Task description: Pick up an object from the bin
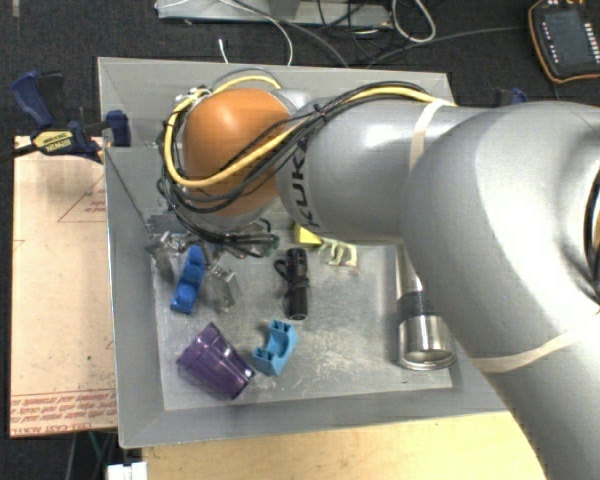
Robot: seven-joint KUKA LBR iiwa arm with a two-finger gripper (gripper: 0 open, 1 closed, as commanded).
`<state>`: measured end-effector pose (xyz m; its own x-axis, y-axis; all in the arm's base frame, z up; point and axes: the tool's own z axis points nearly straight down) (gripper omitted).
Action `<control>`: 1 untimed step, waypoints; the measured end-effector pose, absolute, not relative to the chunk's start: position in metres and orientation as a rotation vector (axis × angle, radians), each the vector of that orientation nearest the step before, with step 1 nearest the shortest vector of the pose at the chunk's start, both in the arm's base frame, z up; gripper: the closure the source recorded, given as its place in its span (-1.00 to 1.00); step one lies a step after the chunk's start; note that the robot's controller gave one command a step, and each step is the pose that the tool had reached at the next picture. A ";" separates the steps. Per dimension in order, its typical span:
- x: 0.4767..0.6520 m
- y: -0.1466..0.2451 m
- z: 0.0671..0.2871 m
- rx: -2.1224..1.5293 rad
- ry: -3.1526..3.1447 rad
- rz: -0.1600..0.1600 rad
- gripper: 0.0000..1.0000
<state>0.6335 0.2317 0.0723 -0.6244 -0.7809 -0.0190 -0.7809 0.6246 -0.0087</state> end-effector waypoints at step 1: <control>0.636 0.250 0.072 -1.163 2.909 0.012 1.00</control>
Offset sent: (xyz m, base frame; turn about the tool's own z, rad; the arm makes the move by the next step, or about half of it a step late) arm 0.0000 0.0000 0.0000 0.0000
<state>0.6363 0.2503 0.0718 -0.7243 -0.6894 -0.0112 -0.6895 0.7243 0.0038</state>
